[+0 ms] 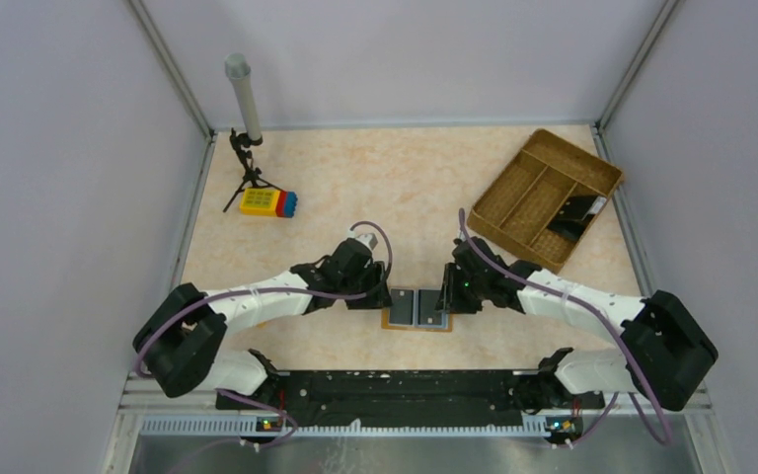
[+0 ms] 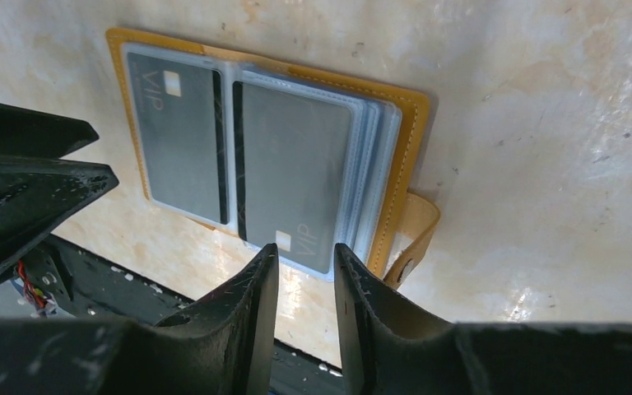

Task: Put the credit cards into the card holder
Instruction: Insert the credit card into the card holder.

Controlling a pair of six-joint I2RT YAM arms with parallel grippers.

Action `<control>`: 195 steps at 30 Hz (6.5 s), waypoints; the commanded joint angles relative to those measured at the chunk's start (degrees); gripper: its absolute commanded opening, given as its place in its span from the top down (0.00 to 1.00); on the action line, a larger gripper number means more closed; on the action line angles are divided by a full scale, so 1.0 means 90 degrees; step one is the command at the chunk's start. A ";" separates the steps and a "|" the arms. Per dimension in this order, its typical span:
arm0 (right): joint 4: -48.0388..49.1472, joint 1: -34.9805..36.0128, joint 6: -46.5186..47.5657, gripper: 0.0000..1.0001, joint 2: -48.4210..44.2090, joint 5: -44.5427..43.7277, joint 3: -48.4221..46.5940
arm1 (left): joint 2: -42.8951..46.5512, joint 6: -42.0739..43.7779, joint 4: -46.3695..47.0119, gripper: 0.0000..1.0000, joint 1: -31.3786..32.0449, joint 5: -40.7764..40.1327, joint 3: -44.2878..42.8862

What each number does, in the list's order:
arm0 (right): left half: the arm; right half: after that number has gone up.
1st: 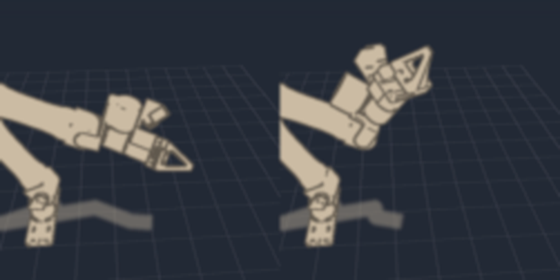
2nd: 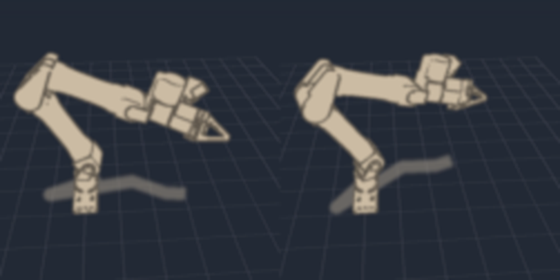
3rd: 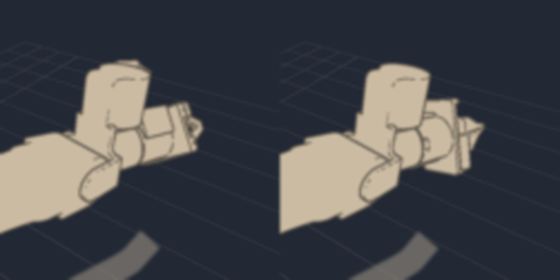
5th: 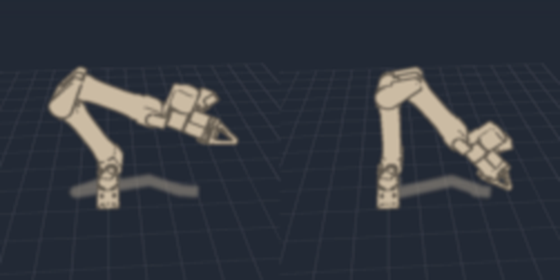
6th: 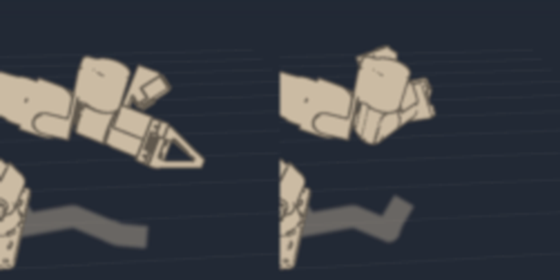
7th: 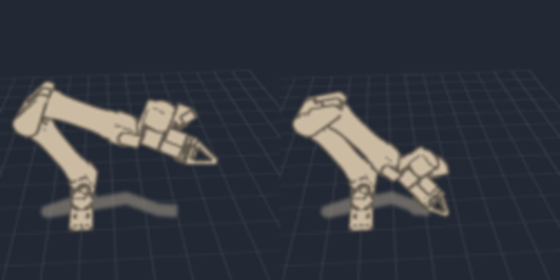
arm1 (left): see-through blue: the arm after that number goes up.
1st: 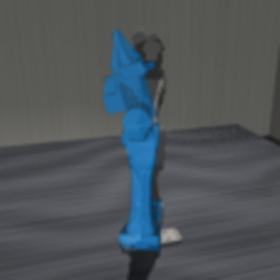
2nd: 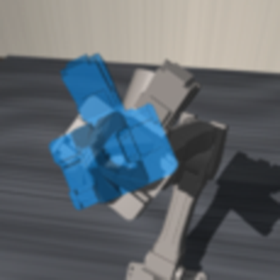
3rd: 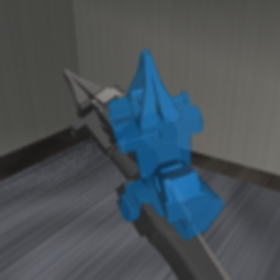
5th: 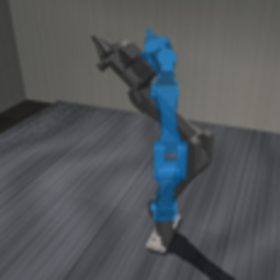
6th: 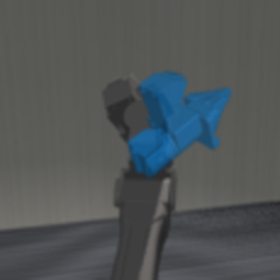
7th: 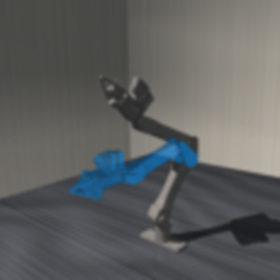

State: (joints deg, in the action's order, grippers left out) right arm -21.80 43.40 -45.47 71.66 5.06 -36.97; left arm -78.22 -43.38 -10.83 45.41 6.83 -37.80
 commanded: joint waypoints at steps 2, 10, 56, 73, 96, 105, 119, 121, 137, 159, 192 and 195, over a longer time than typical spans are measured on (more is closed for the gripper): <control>0.0502 0.0074 -0.0233 0.71 0.0202 0.0258 0.0159 | -0.0152 -0.0049 0.0341 0.50 -0.0053 0.0115 0.0081; 0.0669 0.0076 -0.0334 0.74 0.0312 0.0248 0.0340 | -0.0269 -0.0044 0.0387 0.53 -0.0049 0.0149 0.0117; 0.1824 0.0072 -0.0927 0.77 -0.0103 0.0457 0.0721 | -0.0615 -0.0151 0.0764 0.66 -0.0049 0.0424 0.0266; 0.0953 0.0061 -0.0846 0.76 -0.0105 -0.0233 0.0579 | -0.0616 -0.0150 0.0749 0.67 -0.0049 0.0413 0.0270; 0.1119 0.0062 -0.0817 0.79 0.0184 -0.0143 0.0651 | -0.0628 -0.0160 0.0746 0.68 -0.0053 0.0442 0.0248; 0.0629 0.0061 -0.0875 0.79 0.0230 -0.0515 0.0572 | -0.0572 -0.0155 0.0739 0.68 -0.0047 0.0428 0.0276; 0.0486 0.0061 -0.0833 0.78 0.0196 -0.0600 0.0529 | -0.0639 -0.0151 0.0745 0.68 -0.0047 0.0442 0.0251; 0.0639 0.0069 -0.0834 0.78 0.0312 -0.0504 0.0554 | -0.0647 -0.0151 0.0748 0.68 -0.0054 0.0449 0.0251; 0.1880 0.0188 -0.0726 0.75 0.0838 0.0634 0.0635 | -0.0716 -0.0239 0.0940 0.74 -0.0051 0.0533 0.0346; 0.2834 0.0219 -0.0866 0.72 0.0084 0.0805 0.0775 | -0.0713 -0.0228 0.0965 0.75 -0.0054 0.0564 0.0330; 0.2633 0.0851 -0.0168 0.69 0.0063 -0.0226 0.0152 | -0.0685 -0.0256 0.1005 0.83 -0.0053 0.0491 0.0323; 0.2772 0.0852 -0.0198 0.68 -0.0023 -0.0378 0.0307 | -0.0739 -0.0268 0.1010 0.86 -0.0049 0.0490 0.0328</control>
State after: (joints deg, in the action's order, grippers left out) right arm -1.26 49.91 -48.03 73.34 3.90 -33.32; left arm -84.03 -45.30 -4.32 44.66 10.90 -35.66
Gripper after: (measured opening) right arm 0.314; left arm 0.159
